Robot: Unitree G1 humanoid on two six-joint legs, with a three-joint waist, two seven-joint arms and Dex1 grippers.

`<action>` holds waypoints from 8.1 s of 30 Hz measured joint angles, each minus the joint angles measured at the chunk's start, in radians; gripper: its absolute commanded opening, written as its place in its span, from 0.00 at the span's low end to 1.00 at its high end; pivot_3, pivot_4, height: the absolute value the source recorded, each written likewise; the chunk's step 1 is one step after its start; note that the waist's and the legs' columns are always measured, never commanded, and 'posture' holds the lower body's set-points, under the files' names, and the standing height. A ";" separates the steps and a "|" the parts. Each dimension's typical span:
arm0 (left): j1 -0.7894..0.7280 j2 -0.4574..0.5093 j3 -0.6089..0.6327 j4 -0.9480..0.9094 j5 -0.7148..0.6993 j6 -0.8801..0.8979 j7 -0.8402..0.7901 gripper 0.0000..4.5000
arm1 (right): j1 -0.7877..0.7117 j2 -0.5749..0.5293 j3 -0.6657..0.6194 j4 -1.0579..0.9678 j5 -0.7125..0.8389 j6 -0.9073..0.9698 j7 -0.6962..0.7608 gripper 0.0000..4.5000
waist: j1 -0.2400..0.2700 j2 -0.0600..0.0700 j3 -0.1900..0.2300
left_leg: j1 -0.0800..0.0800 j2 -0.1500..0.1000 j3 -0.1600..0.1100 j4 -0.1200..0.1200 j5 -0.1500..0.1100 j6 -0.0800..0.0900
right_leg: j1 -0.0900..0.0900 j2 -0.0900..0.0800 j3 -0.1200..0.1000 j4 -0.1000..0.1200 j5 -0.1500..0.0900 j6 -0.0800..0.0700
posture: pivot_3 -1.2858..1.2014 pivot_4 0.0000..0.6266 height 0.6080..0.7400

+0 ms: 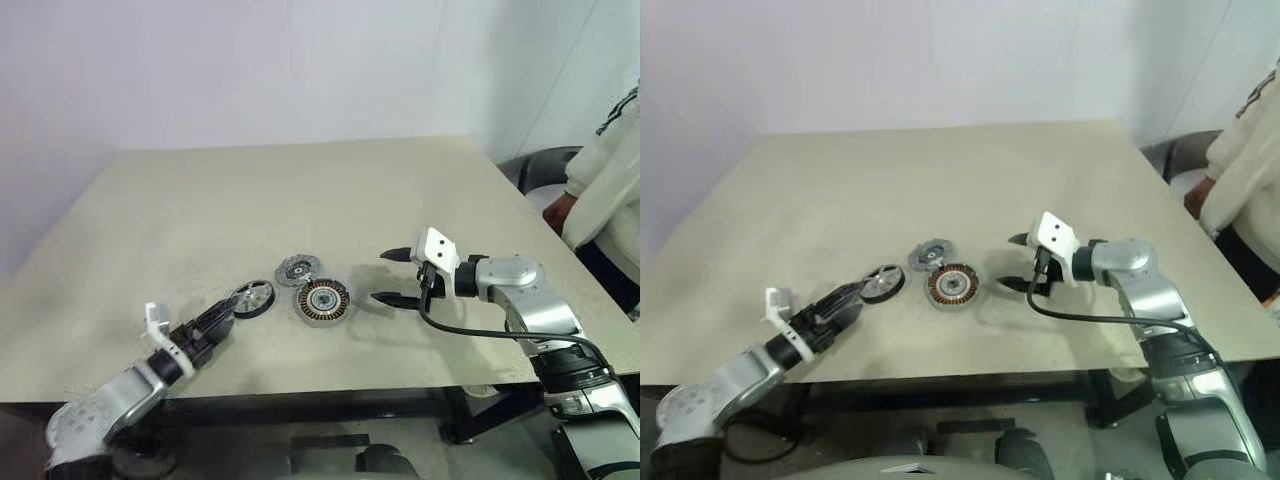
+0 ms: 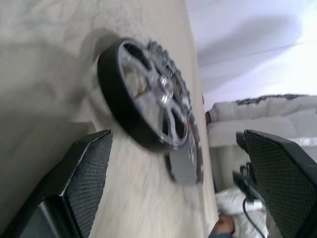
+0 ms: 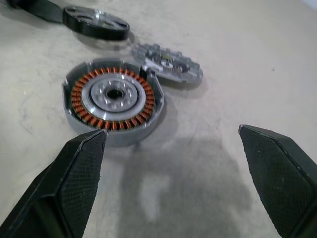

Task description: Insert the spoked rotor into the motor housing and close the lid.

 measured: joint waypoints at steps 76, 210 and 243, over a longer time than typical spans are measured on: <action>-0.373 -0.081 -0.229 0.197 0.043 0.218 -0.084 0.07 | -0.005 0.008 -0.006 0.065 -0.023 -0.018 -0.064 1.00 | -0.012 -0.004 0.001 | -0.019 0.000 0.002 -0.002 0.003 -0.005 | -0.020 0.000 0.003 -0.003 0.004 0.004 | 0.52 0.00 1.00; 0.028 0.333 -0.221 -0.131 1.078 -0.819 -0.823 1.00 | -0.354 0.107 0.398 0.145 -0.226 -0.139 0.253 0.66 | -0.036 -0.005 0.000 | -0.006 0.003 0.009 -0.003 -0.001 0.002 | -0.014 0.001 0.007 0.003 0.004 0.004 | 0.52 0.00 1.00; 0.068 0.321 -0.217 -0.215 1.097 -0.824 -0.756 1.00 | -0.604 0.245 0.552 0.686 -0.633 -1.032 0.209 0.27 | -0.038 -0.005 0.000 | -0.005 0.003 0.009 -0.004 -0.001 0.001 | -0.014 0.001 0.008 0.004 0.004 0.003 | 0.52 0.00 1.00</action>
